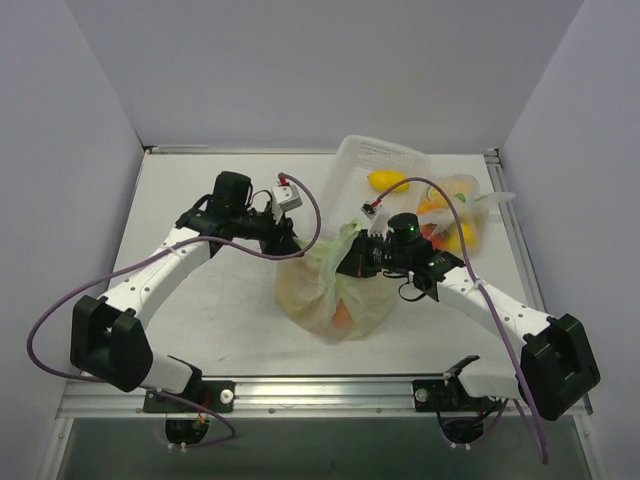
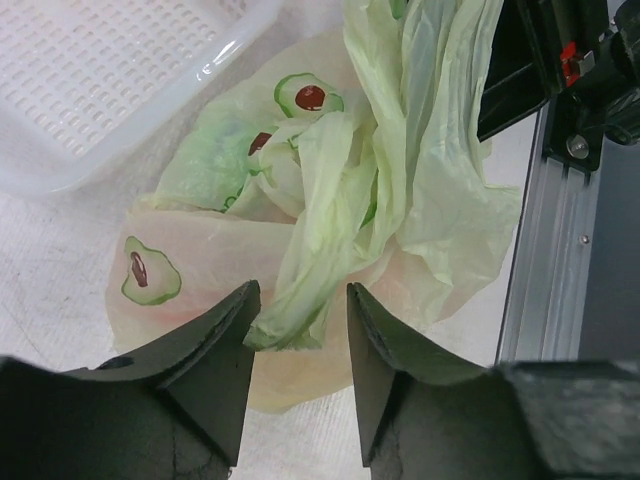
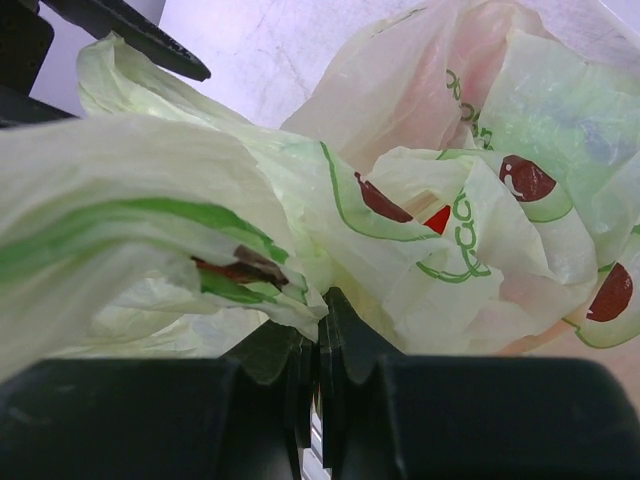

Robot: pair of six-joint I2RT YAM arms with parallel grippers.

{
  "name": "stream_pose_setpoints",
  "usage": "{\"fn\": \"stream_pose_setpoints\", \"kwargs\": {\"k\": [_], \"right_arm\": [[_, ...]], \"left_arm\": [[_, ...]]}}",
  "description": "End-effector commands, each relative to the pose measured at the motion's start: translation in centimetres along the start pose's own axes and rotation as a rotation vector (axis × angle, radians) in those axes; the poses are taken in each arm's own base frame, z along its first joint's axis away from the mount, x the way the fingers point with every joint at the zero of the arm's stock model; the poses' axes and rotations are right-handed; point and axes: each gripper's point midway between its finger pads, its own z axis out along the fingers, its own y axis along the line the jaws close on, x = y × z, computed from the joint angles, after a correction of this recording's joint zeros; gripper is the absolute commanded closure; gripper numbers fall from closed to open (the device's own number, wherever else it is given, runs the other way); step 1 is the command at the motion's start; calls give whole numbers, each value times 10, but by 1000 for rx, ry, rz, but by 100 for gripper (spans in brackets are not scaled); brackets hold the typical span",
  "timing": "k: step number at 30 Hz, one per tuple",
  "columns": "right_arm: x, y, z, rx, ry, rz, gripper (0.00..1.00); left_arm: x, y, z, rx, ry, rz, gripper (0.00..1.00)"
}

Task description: Place the fake fruits into the plastic bag and tie a complex knot

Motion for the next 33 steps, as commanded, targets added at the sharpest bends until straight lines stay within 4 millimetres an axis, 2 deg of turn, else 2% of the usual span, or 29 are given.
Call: {"fn": "stream_pose_setpoints", "kwargs": {"k": [1, 2, 3, 6, 7, 8, 14, 15, 17, 18, 19, 21, 22, 24, 26, 31, 33], "right_arm": [[-7, 13, -5, -61, -32, -69, 100], [-6, 13, -4, -59, -29, -70, 100], [-6, 11, -4, -51, -28, -71, 100], [-7, 8, -4, -33, -30, -67, 100], [-9, 7, -4, -28, -33, -66, 100], [-9, 4, -4, -15, -33, -57, 100], [-21, -5, -4, 44, -52, 58, 100], [-23, -7, -3, 59, -55, 65, 100], [-22, -8, -1, 74, -49, 92, 100], [-24, -6, 0, 74, -52, 100, 100], [-26, -8, 1, 88, -57, 107, 100], [-25, -7, 2, 99, -54, 131, 100], [-27, -9, 2, 113, -59, 138, 100], [-23, -13, 3, 130, -49, 150, 100], [-21, -16, 3, 148, -46, 165, 100], [-15, -19, 4, 174, -39, 209, 100], [-14, -20, 5, 178, -39, 227, 100]], "left_arm": [[-26, -8, -4, 83, -71, 93, 53], [-28, -9, -4, 90, -76, 96, 56], [-32, -13, -6, 113, -90, 105, 72], [-36, -21, -13, 135, -111, 113, 87], [-37, -27, -15, 153, -119, 117, 96], [-38, -31, -17, 162, -126, 127, 100], [-42, -70, -29, 218, -151, 212, 100], [-44, -84, -28, 237, -147, 247, 100], [-47, -97, -24, 238, -132, 261, 100], [-46, -94, -18, 189, -105, 262, 100], [-44, -111, -9, 216, -78, 277, 100], [-36, -109, 3, 169, -14, 227, 100], [-29, -118, 9, 166, 23, 189, 100], [-14, -104, 25, 70, 94, 144, 100], [0, -107, 41, 42, 160, 110, 100], [10, -106, 73, -34, 207, 51, 100], [27, -101, 88, -113, 236, 75, 100]]}}
